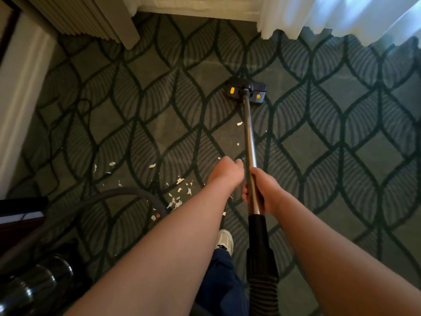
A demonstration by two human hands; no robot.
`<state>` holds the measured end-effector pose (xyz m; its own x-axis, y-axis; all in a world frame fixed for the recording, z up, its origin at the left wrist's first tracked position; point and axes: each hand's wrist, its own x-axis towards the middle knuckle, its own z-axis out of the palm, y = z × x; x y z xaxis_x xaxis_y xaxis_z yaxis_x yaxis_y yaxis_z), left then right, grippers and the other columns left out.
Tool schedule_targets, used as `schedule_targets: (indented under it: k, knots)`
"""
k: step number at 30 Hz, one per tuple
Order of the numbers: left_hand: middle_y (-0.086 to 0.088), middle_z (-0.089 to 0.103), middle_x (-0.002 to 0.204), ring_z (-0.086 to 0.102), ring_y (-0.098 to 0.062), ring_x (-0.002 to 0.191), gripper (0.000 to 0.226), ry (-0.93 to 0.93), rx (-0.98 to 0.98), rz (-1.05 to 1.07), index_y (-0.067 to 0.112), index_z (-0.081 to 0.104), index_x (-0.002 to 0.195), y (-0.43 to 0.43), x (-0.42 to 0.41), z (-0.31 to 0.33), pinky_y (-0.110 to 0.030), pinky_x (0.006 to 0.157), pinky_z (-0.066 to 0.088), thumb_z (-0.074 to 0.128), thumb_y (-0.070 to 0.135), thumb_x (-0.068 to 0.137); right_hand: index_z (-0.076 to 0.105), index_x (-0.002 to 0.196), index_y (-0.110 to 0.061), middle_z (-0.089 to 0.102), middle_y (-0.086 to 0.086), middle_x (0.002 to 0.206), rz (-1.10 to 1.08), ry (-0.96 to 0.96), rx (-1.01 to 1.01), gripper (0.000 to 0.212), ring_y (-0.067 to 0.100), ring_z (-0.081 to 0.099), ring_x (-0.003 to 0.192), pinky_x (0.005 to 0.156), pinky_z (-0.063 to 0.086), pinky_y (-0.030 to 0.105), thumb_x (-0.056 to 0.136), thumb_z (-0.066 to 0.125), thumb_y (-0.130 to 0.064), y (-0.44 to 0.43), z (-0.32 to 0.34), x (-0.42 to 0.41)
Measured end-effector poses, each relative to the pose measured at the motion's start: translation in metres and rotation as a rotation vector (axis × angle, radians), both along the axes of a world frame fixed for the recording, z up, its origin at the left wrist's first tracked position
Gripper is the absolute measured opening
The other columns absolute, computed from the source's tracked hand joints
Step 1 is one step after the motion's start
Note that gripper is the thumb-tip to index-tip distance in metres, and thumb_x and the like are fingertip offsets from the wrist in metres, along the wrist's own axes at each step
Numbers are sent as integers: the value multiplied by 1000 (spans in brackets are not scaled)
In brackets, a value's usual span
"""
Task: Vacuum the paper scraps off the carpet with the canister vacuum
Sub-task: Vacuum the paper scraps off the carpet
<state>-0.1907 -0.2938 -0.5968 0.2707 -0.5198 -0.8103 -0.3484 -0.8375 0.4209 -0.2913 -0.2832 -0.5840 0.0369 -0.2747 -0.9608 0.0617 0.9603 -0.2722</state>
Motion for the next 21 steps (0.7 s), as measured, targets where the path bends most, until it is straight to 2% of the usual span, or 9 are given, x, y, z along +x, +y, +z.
schedule_targets:
  k: [5,8,10,13,17,19,21]
  knots:
    - [-13,63,123,60,-35,112,33,-18,-59,-206,12,59,120,-12,-19,-8,-42,97,49,39,26,99,55,97,-8,50,6,60,-63,12,-49,19,15,48,46,44,43,26,101,45,-24,28,-7,0]
    - [-11,61,128,57,-31,114,35,-9,-87,-283,12,60,123,-5,-27,-19,-40,98,47,38,26,100,52,99,-9,49,6,57,-74,0,-75,20,14,47,41,39,42,24,102,45,-28,39,-15,0]
    - [-9,61,129,58,-28,113,35,-11,-116,-308,14,60,127,4,-32,-24,-37,95,48,41,28,101,54,100,-10,51,5,55,-55,4,-81,23,14,49,40,39,42,23,102,46,-32,50,-18,-2]
    - [-6,64,124,62,-24,98,31,-18,-122,-356,14,64,124,20,-32,-25,-30,82,52,48,22,99,58,111,-5,51,5,51,-3,27,-106,32,14,48,38,37,41,24,103,43,-32,69,-17,-8]
    - [-13,67,116,68,-32,95,28,24,-79,-346,12,64,121,45,-34,-18,-45,77,61,56,19,95,58,111,-5,52,5,53,23,50,-98,33,13,48,39,37,43,23,104,44,-34,95,-8,-15]
    - [-12,68,112,69,-30,92,35,22,-51,-366,11,61,125,57,-34,-13,-44,76,61,65,21,92,60,111,-7,52,5,59,27,52,-95,33,12,48,41,37,43,22,104,45,-35,108,-3,-15]
    - [-12,69,104,70,-28,85,34,30,-25,-381,8,62,120,69,-32,-10,-43,71,62,69,20,89,60,115,-8,53,5,58,49,62,-95,36,12,50,39,37,43,22,103,45,-38,124,0,-12]
